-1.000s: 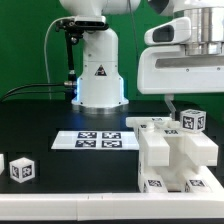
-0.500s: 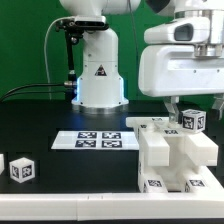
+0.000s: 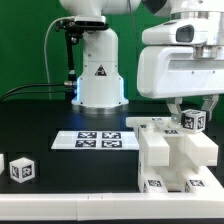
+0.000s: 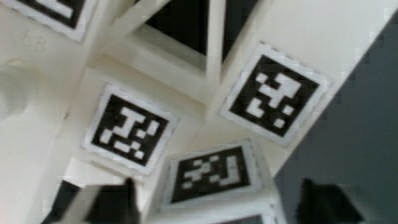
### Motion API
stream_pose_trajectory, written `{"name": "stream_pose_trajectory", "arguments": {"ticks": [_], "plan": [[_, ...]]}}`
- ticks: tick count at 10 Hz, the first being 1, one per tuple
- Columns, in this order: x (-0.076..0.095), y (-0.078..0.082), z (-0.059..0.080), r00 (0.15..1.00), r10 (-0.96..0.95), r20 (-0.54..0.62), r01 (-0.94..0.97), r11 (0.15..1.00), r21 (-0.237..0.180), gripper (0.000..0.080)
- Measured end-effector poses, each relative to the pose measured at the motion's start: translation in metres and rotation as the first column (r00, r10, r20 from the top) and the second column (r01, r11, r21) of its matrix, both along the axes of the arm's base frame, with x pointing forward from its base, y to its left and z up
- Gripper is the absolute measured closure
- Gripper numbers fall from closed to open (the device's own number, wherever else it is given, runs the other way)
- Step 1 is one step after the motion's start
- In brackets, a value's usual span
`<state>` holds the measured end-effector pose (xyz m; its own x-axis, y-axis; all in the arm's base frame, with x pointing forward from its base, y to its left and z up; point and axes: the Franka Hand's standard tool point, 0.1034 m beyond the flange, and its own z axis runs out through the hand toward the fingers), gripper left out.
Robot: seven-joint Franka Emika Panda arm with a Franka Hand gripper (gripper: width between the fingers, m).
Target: Assemble chair
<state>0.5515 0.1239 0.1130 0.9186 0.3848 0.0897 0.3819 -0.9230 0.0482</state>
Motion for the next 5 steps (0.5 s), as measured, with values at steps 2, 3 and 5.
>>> {"name": "stream_pose_trajectory", "arguments": {"ticks": [2, 3, 5], "plan": [[0.0000, 0.0013, 0.0001, 0.984, -0.176, 0.001, 0.176, 0.984, 0.021, 0.0518], [0.0004, 0.0045, 0.0004, 0.948, -0.317, 0.005, 0.317, 0.948, 0.040, 0.0518], [-0.0002, 0.0057, 0.0003, 0.835, -0.550, 0.012, 0.547, 0.833, 0.088, 0.0518]]}}
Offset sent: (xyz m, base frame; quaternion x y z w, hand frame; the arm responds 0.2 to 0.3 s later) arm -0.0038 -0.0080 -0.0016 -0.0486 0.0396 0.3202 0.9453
